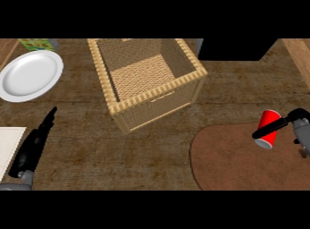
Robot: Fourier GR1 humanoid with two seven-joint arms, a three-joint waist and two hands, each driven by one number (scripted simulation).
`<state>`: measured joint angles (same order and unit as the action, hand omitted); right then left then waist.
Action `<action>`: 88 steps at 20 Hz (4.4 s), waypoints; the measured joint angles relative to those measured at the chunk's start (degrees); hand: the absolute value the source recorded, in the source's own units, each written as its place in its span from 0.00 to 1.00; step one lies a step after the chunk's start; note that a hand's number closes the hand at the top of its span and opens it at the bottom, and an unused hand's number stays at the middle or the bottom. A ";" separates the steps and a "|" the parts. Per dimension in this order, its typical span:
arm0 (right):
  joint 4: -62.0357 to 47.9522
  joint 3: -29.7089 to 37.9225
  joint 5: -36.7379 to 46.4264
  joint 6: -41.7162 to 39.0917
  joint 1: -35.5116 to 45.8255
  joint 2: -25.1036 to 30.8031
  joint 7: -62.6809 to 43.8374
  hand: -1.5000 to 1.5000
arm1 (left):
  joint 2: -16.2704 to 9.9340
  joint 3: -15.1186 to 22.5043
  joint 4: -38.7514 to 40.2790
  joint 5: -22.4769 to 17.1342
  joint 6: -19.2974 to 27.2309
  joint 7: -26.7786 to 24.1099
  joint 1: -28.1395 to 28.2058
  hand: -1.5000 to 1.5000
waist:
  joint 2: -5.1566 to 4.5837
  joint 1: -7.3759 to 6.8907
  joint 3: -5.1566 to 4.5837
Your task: Pick the can from the cutting board and place it in the basket
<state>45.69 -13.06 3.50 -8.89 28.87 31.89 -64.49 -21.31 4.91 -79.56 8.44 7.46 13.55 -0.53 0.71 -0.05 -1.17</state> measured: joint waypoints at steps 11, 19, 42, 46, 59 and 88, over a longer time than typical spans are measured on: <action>-1.66 0.84 1.50 1.14 0.89 -2.23 1.33 1.00 | 0.14 -0.73 0.07 0.38 -0.93 -0.13 0.00 0.50 | 0.15 0.29 -0.75; 5.19 -9.87 12.75 1.49 4.90 -3.60 14.03 1.00 | 1.41 0.06 1.22 1.43 -0.71 0.03 -1.73 0.50 | -0.29 -1.26 0.57; 50.53 -7.08 25.99 17.25 2.84 11.74 44.89 1.00 | 0.80 -2.74 0.95 1.14 -2.08 0.25 -0.98 0.50 | -0.36 0.88 1.15; 56.29 -3.27 20.46 11.64 4.98 10.90 42.07 1.00 | 0.67 -3.17 0.93 1.30 -2.78 0.10 -0.96 0.50 | -0.45 0.46 1.14; 57.43 0.20 13.91 -2.52 18.42 0.02 29.24 1.00 | 3.46 -2.78 0.27 4.04 -2.80 0.28 -0.99 0.50 | -0.67 -0.38 1.12; 13.15 -3.79 35.05 11.01 34.78 -29.92 36.73 0.00 | 4.90 -5.36 -0.30 6.23 -5.46 0.53 -1.21 0.50 | -0.92 -1.04 1.15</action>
<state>58.83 -16.85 38.55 2.11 63.65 1.98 -27.75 -16.41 -0.45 -79.86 14.67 2.00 14.08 -1.74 -0.21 -1.09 -0.02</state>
